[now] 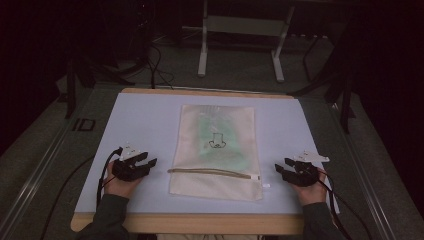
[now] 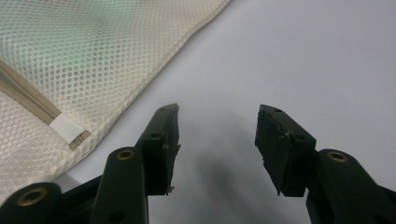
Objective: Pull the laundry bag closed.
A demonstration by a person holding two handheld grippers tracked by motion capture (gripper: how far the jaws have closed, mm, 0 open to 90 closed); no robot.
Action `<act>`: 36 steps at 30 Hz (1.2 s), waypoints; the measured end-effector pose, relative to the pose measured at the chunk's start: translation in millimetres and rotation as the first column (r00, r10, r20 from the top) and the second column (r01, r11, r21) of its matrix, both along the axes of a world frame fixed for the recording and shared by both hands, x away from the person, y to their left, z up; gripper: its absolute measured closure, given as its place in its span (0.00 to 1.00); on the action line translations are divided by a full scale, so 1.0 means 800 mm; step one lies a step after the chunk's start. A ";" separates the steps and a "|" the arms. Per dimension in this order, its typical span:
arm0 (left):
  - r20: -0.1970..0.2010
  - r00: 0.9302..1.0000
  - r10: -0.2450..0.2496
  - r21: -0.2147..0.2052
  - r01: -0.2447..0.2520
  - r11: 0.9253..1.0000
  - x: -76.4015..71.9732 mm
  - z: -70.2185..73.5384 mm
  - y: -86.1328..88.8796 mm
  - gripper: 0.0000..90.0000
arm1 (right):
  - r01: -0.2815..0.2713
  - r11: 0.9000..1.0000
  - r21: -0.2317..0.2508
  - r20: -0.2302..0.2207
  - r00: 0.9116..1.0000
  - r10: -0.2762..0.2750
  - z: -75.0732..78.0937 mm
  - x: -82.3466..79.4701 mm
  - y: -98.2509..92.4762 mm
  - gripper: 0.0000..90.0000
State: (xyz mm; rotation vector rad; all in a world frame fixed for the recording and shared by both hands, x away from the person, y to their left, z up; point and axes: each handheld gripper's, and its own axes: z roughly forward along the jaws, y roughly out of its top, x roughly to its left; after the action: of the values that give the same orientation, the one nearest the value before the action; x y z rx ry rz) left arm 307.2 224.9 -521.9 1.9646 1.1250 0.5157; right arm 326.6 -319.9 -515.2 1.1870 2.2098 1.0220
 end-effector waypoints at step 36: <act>0.014 0.990 -0.138 -0.009 0.138 0.990 -0.002 0.005 -0.003 0.58 | -0.130 0.991 -0.019 0.075 0.989 0.131 0.035 -0.008 0.039 0.56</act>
State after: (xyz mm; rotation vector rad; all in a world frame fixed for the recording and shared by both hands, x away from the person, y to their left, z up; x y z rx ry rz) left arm 305.6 222.3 -517.8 2.0108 0.9731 0.4483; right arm 320.0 -288.4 -487.4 0.9910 2.2551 1.0823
